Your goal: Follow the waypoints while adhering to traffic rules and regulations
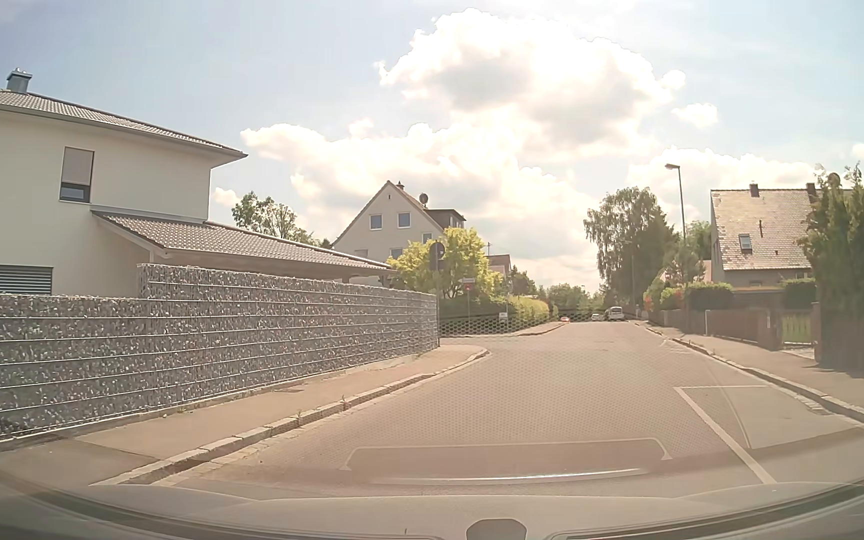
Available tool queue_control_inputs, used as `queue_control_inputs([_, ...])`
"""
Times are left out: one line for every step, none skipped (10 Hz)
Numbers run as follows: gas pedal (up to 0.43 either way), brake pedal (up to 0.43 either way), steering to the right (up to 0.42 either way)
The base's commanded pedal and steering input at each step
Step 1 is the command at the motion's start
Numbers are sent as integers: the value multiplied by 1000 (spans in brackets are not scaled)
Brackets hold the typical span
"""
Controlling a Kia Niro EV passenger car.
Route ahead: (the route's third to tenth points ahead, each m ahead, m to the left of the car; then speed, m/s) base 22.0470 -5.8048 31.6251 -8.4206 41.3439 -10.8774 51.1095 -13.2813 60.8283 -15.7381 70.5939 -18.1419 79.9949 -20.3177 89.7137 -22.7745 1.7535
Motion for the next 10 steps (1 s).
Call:
queue_control_inputs([209,0,116])
queue_control_inputs([220,0,125])
queue_control_inputs([228,0,137])
queue_control_inputs([240,0,150])
queue_control_inputs([240,0,160])
queue_control_inputs([248,0,171])
queue_control_inputs([268,0,180])
queue_control_inputs([280,0,186])
queue_control_inputs([280,0,185])
queue_control_inputs([287,0,181])
